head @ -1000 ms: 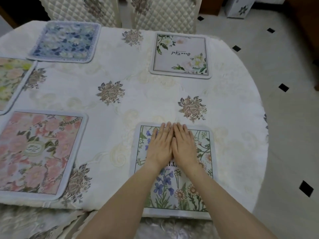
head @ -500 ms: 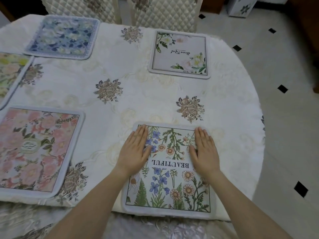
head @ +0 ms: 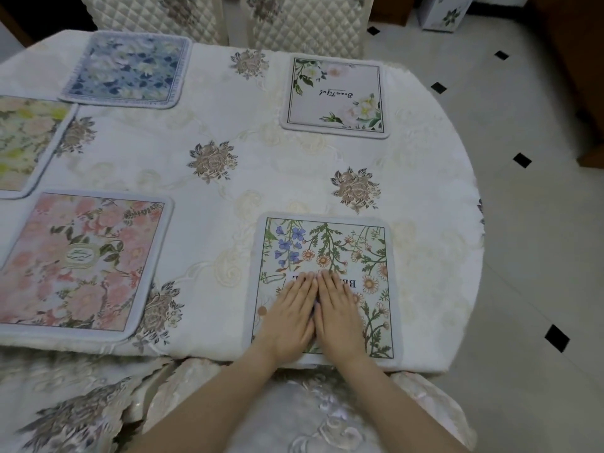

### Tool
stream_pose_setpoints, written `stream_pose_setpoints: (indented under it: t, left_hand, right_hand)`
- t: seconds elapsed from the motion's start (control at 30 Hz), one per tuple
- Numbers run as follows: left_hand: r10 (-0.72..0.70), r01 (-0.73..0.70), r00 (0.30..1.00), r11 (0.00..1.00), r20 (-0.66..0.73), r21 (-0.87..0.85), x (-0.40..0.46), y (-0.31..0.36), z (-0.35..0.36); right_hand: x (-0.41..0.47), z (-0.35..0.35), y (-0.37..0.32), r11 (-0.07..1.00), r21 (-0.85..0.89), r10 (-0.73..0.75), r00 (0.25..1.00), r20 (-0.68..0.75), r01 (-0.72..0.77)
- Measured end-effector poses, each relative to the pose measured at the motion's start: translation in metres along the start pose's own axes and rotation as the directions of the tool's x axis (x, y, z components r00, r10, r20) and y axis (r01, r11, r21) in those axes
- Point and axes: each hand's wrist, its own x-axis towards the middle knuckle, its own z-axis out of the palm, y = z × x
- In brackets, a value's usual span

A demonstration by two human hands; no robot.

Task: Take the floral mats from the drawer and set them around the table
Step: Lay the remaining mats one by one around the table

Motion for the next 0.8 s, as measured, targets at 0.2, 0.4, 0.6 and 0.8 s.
stream_pose_setpoints:
  t: [0.2, 0.4, 0.6, 0.8]
  left_hand:
    - [0.067, -0.069, 0.996, 0.997, 0.065, 0.023, -0.006, -0.02, -0.006]
    - [0.011, -0.015, 0.998, 0.997, 0.064, 0.072, -0.018, -0.041, -0.012]
    - [-0.084, 0.082, 0.996, 0.996, 0.043, 0.041, -0.03, -0.054, -0.014]
    - [-0.108, 0.101, 0.991, 0.991, 0.08, 0.085, -0.034, -0.059, -0.022]
  right_hand:
    - [-0.002, 0.004, 0.018, 0.996, -0.021, -0.082, 0.996, 0.04, 0.083]
    - [-0.011, -0.01, 0.053, 0.997, -0.058, -0.038, 0.999, 0.039, 0.04]
    - [-0.017, -0.019, 0.087, 0.998, -0.045, -0.031, 0.998, 0.052, 0.034]
    - [-0.017, -0.023, 0.089, 0.998, 0.004, -0.06, 0.997, 0.053, 0.06]
